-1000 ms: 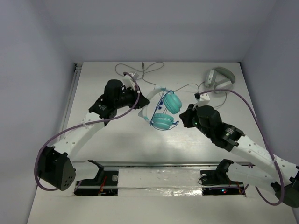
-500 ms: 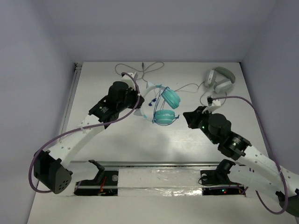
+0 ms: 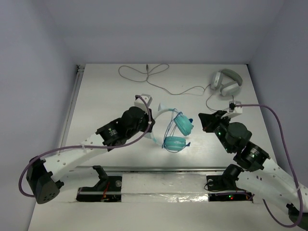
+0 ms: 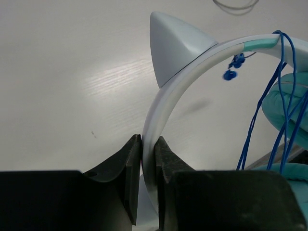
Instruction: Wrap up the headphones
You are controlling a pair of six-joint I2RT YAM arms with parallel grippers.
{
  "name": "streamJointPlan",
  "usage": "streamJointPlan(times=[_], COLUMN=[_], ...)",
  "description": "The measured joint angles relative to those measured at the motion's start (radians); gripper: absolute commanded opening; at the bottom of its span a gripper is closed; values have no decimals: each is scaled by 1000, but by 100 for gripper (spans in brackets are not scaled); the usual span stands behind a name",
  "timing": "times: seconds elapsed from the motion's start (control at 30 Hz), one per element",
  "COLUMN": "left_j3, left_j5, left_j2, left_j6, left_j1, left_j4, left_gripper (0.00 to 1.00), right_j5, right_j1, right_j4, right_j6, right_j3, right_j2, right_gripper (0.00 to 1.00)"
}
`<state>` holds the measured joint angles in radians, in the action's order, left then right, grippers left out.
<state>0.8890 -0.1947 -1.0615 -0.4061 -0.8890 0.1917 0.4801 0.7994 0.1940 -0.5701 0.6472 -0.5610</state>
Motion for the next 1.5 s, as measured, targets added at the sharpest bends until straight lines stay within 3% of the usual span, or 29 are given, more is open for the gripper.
streamJointPlan(times=[0.17, 0.43, 0.8, 1.03, 1.13, 1.17, 1.2, 1.23, 1.33, 1.4, 1.43, 1.47, 1.5], left_j3=[-72, -115, 8, 126, 142, 142, 142, 142, 114, 68, 39, 13, -9], left_j5=[-11, -45, -72, -18, 8, 16, 18, 21, 10, -2, -13, -24, -33], left_j2=[-10, -167, -553, -784, -791, -790, -790, -788, -747, -674, -621, -557, -487], left_j6=[-49, -127, -103, -74, -66, -67, -61, -64, -74, -80, -85, -86, -93], left_j1=[-75, -74, 168, 224, 223, 223, 223, 222, 222, 222, 222, 220, 217], left_j4=[-14, -132, -352, -372, -384, -387, -388, -385, -385, -381, -380, -378, -374], left_gripper=[0, 0, 0, 2, 22, 39, 49, 55, 72, 83, 99, 99, 99], right_j5=[3, -3, -74, -95, -95, -95, -95, -95, -95, -92, -90, -87, -79], right_j1=[0, 0, 0, 0, 0, 0, 0, 0, 0, 0, 0, 0, 0], right_j4=[1, -4, -50, -51, -50, -50, -50, -50, -49, -45, -42, -36, -22], right_j6=[-3, 2, 32, 35, 39, 39, 40, 39, 35, 29, 26, 20, 13], right_j3=[0, 0, -1, -1, -1, -1, -1, -1, -1, 0, 0, 3, 11], right_j2=[13, -24, -175, -185, -185, -185, -185, -185, -185, -182, -177, -171, -159], right_gripper=[0, 2, 4, 4, 7, 9, 12, 25, 52, 60, 72, 87, 88])
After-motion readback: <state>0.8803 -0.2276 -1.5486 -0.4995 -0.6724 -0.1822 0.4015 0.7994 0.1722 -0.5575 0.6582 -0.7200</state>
